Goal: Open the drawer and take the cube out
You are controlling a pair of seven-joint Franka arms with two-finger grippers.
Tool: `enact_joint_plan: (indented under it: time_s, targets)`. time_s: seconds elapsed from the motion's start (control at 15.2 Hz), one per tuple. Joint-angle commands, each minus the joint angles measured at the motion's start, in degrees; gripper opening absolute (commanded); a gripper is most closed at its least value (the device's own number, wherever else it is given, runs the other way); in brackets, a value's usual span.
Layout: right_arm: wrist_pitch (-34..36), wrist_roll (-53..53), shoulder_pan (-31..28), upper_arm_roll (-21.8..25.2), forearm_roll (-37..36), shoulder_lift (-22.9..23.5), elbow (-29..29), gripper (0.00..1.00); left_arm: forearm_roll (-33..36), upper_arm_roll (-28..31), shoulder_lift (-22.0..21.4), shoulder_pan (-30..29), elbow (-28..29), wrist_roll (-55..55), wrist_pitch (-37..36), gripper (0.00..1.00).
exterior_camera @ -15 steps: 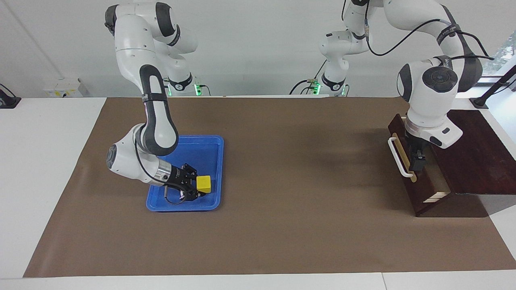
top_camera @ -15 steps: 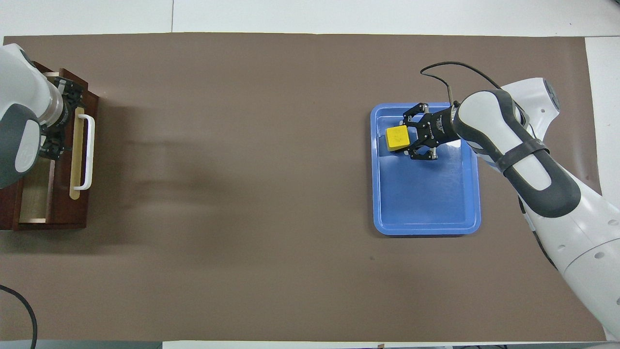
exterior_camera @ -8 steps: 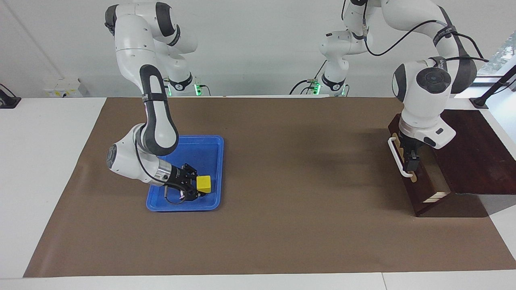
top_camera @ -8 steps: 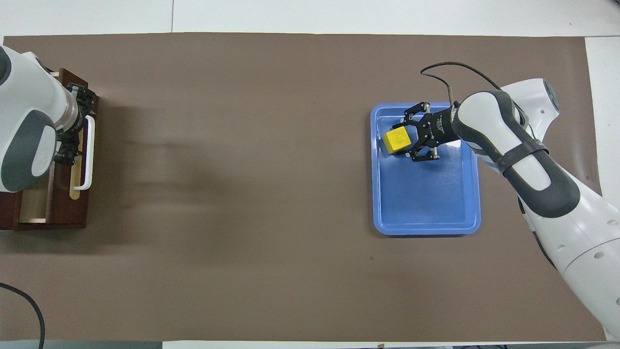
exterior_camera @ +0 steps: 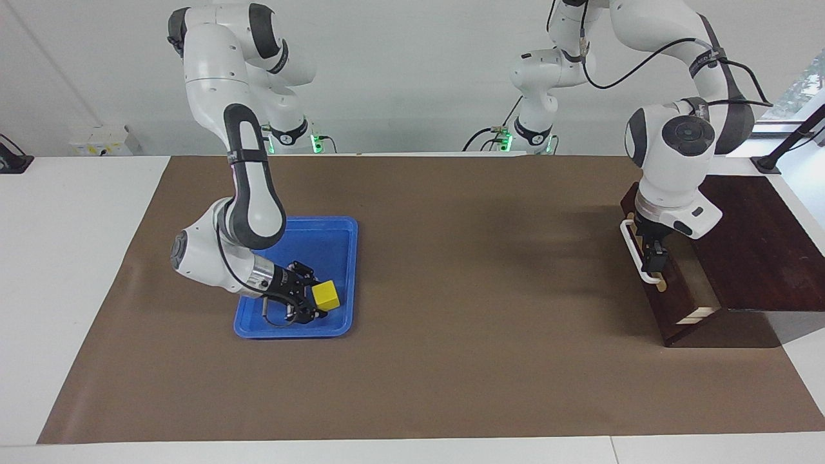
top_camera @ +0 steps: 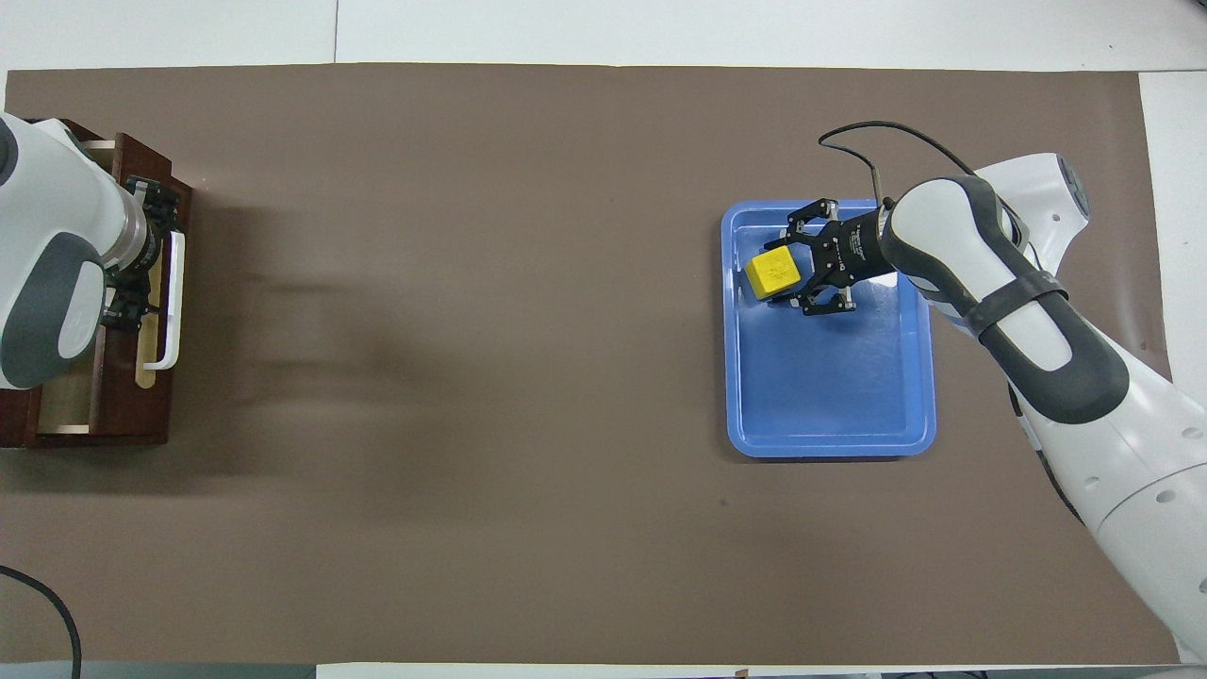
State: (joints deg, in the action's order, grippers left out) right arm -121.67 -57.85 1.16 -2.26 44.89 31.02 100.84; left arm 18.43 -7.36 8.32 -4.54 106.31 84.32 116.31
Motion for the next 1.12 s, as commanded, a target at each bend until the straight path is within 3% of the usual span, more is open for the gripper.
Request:
enact_joint_plan:
  time_s: [0.0, 0.13, 0.33, 0.53, 0.73, 0.86, 1.05]
  targets:
    - [1.2, 0.2, -0.8, -0.1, -0.4, -1.7, 0.2, 0.88, -0.6, 0.1, -1.8, -2.4, 2.4, -3.4, 2.5, 1.0]
    - [2.9, -1.6, -1.1, 0.2, -0.9, -2.5, -1.0, 1.0, -0.6, 0.1, -1.7, -3.5, 2.4, -5.6, 3.3, 1.0]
    - [7.0, -4.5, -1.0, 2.2, -2.1, -4.3, -4.2, 1.0, -0.5, 0.1, -1.5, -5.9, 2.2, -8.4, 5.1, 1.0]
    - [8.9, -5.0, -1.0, 3.7, -6.6, -9.4, -4.5, 1.0, -0.5, 0.1, -1.3, -7.0, 1.8, -10.0, 5.4, 1.0]
    - [12.9, -3.6, -0.8, 4.2, -17.2, -14.9, -5.7, 1.0, -0.5, -0.2, -0.9, -6.1, 0.1, -10.1, 4.4, 1.0]
    - [17.4, 1.6, -0.6, 3.9, -26.2, -17.5, -8.4, 1.0, -1.6, -0.8, -0.8, -5.1, -1.7, -10.3, 1.7, 1.0]
    - [24.3, 17.2, -1.1, 4.5, -31.8, -20.9, -10.4, 1.0, -9.8, -1.5, -2.3, -1.4, -3.7, -14.5, -2.9, 1.0]
